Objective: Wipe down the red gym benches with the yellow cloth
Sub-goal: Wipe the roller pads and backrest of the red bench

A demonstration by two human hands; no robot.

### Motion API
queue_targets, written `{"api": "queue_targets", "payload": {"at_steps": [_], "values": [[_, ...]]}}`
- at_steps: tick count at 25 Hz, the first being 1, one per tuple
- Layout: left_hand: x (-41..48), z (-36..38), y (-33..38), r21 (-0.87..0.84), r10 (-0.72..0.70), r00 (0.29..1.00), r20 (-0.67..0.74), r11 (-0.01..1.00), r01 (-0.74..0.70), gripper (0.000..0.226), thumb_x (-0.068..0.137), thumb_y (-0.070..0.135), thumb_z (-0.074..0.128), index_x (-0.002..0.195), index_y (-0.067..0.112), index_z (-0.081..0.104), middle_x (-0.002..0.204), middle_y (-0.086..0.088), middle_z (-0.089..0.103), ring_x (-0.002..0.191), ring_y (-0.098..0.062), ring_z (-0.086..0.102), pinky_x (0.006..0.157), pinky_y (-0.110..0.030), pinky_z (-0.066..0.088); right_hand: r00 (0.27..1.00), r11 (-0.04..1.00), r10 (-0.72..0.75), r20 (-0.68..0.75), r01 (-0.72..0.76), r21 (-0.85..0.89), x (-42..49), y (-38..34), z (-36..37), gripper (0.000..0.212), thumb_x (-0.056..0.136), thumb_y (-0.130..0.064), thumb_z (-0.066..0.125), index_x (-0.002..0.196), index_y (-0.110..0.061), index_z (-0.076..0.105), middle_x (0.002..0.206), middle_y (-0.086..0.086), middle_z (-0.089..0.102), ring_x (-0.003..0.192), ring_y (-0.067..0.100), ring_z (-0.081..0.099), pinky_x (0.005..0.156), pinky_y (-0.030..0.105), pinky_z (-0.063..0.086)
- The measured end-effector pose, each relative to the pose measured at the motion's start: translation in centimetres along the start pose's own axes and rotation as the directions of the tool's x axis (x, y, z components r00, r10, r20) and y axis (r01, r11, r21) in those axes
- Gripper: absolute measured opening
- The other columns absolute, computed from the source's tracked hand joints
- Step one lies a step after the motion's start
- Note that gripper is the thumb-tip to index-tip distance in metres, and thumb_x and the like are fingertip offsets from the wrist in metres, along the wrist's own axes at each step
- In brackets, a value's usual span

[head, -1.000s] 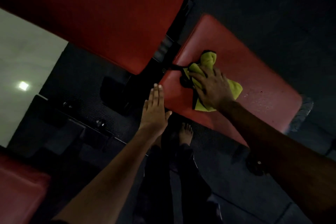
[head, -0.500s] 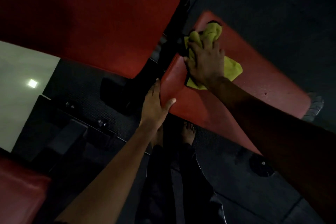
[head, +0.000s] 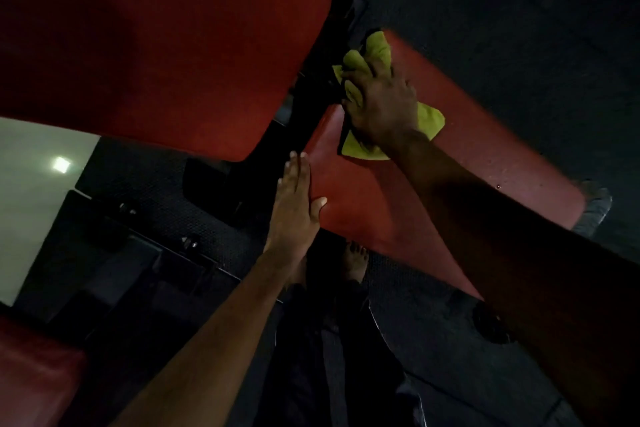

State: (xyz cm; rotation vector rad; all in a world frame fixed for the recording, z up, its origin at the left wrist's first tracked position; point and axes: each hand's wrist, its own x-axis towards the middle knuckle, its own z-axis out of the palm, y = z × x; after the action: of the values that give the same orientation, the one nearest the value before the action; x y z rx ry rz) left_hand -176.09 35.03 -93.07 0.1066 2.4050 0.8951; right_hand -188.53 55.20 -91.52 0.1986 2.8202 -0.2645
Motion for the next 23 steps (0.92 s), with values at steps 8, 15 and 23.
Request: {"api": "queue_targets", "payload": {"at_steps": [8, 15, 23], "values": [[0.6, -0.3, 2.2, 0.07, 0.108, 0.993, 0.042, 0.991, -0.111, 0.087, 0.099, 0.027, 0.059, 0.161, 0.016, -0.001, 0.169, -0.005, -0.008, 0.154, -0.016, -0.007, 0.126, -0.04, -0.003, 0.994, 0.994, -0.108, -0.028, 0.107, -0.033, 1.5, 4.1, -0.9, 0.038, 0.101, -0.044, 0.045, 0.135, -0.031, 0.057, 0.152, 0.001, 0.042, 0.125, 0.037, 0.043, 0.094, 0.049, 0.043], [7.0, 0.4, 5.2, 0.2, 0.074, 0.99, 0.118, 0.975, -0.097, 0.113, 0.09, 0.065, 0.057, 0.156, 0.013, -0.018, 0.167, -0.007, -0.018, 0.154, -0.025, -0.014, 0.123, -0.043, -0.006, 0.987, 0.988, 0.156, -0.045, -0.156, 0.018, -0.3, 5.6, -0.7, 0.043, 0.099, -0.041, 0.049, 0.141, -0.034, 0.049, 0.145, 0.005, 0.044, 0.121, 0.04, 0.044, 0.093, 0.054, 0.041], [8.0, 0.6, 5.5, 0.334, -0.049, 0.971, 0.234, 0.942, -0.033, 0.12, 0.087, 0.073, 0.05, 0.15, 0.011, -0.031, 0.161, -0.009, -0.034, 0.151, -0.028, -0.025, 0.121, -0.046, -0.01, 0.996, 0.997, -0.08, 0.026, 0.08, 0.025, 2.5, 4.1, -1.4, 0.047, 0.096, -0.045, 0.054, 0.141, -0.034, 0.052, 0.154, -0.003, 0.038, 0.133, 0.033, 0.038, 0.101, 0.051, 0.039]]}}
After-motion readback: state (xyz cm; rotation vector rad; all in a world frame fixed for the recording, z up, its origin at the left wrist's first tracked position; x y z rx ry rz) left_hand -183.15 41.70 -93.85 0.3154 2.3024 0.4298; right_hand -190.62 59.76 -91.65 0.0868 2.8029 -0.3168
